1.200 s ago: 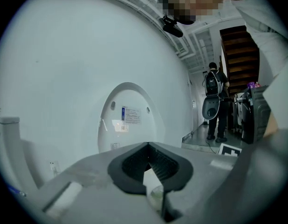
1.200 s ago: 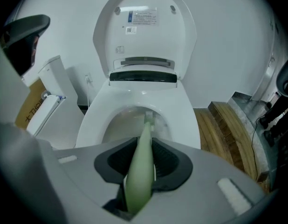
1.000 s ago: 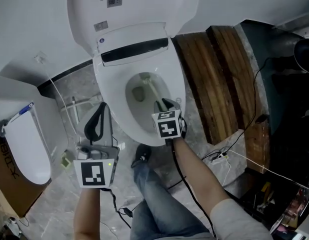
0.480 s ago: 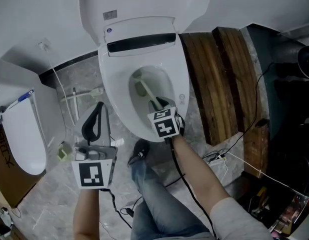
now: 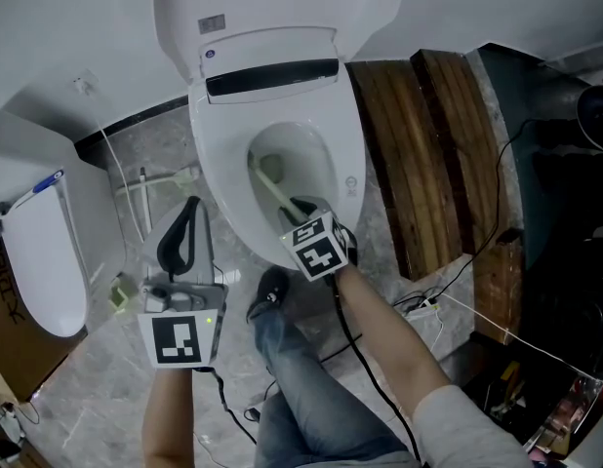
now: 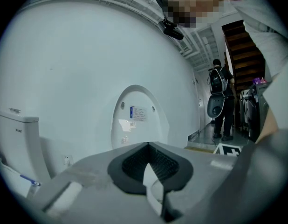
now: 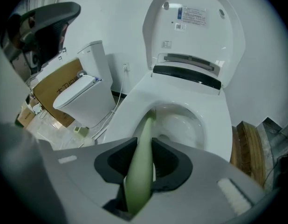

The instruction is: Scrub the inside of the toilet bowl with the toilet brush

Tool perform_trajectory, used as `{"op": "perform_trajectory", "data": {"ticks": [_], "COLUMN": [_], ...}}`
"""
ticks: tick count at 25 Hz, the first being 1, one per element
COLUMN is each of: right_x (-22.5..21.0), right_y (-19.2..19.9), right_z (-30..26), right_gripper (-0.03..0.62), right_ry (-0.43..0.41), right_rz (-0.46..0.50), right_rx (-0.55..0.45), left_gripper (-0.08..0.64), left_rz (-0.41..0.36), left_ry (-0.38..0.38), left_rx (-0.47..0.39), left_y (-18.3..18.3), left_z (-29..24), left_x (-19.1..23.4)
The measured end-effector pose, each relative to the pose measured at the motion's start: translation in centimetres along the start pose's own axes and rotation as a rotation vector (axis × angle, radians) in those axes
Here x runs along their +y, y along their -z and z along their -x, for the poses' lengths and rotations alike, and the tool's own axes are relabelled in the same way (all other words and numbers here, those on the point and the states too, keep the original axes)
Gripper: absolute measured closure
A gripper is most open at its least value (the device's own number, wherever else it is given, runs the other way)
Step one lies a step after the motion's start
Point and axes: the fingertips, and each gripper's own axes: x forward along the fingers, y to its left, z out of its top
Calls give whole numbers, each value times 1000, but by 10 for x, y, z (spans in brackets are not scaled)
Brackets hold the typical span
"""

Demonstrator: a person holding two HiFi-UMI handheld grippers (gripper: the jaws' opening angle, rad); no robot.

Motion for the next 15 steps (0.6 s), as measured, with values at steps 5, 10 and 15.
{"op": "perform_trajectory", "data": {"ticks": [5,10,15], "right_x": [5,11,13], "right_y": [11,22,37], "right_z": [11,23,35], "right_gripper": [491,491,491], "right_ry": [-36,-63,-89], "right_rz": [45,90,130], "right_rx": [21,37,62], "left_gripper": [557,557,557], "left_rz": [-8,-20,-23], "left_ry": [0,-1,-1], "left_rx": [-2,-5,-22], "left_y": [-2,-4,-10], "left_z": [6,12,16], "left_x": [-4,-7,-12]}}
